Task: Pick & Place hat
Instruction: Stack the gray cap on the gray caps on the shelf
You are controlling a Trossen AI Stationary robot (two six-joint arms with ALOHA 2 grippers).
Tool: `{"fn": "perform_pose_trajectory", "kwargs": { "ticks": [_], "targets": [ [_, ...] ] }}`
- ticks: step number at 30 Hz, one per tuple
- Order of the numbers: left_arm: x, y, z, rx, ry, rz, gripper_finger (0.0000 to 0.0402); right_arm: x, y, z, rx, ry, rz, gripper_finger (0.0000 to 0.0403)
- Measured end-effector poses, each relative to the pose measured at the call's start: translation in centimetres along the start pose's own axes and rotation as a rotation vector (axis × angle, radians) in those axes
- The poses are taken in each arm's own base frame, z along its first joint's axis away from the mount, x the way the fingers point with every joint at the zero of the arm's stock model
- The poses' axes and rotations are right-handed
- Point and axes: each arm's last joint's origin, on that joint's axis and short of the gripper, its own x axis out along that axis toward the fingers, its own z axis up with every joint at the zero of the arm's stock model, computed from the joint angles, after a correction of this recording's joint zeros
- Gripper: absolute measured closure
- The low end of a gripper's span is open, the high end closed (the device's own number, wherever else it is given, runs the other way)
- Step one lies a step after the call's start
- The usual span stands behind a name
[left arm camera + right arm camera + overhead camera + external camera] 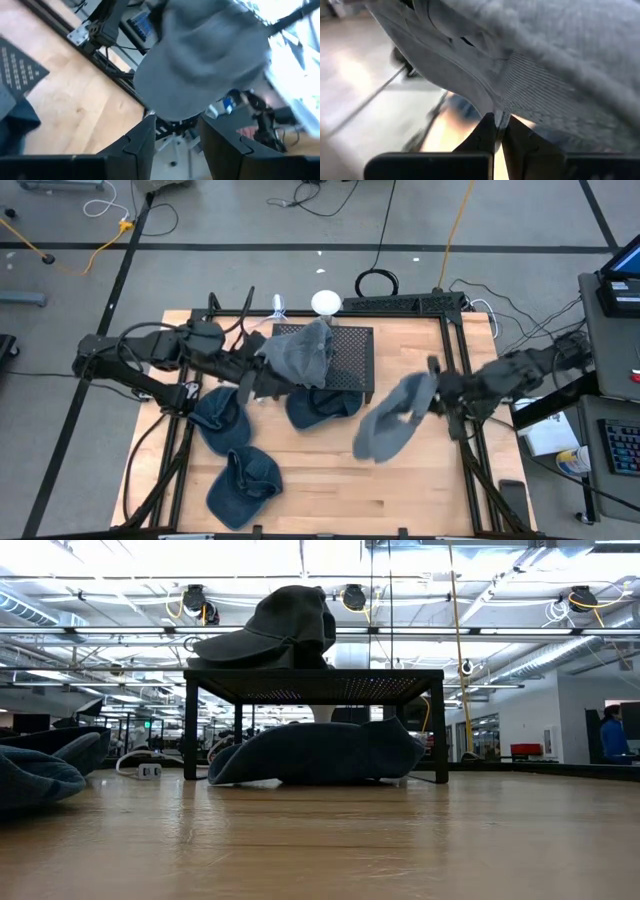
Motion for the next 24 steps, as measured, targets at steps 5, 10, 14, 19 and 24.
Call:
{"fn": "perform_pose_trajectory", "kwargs": {
  "ticks": [5,10,14,19,24],
  "targets": [
    [-0.1,0.0,0.7,-0.126,-0.044,-0.024,0.024,-0.5,-0.4,3.1,-0.258,-0.262,-0.089,0.0397],
    [-0.3,-0.4,1.7,-0.206,-0.074,-0.119,0.0218,-0.2,-0.7,4.9,-0.467,-0.42,-0.185,0.0397],
    [-0.5,-0.6,2.4,-0.258,-0.076,-0.19,0.019,0.2,-0.9,5.9,-0.595,-0.517,-0.265,0.0397],
    [-0.8,-0.9,3.0,-0.303,-0.066,-0.273,0.0154,1.6,-1.2,6.8,-0.724,-0.612,-0.305,0.0397],
    [-1.1,-1.0,3.7,-0.318,-0.087,-0.327,0.0133,4.3,-1.9,7.3,-0.777,-0.66,-0.277,0.0397]
  ]
}}
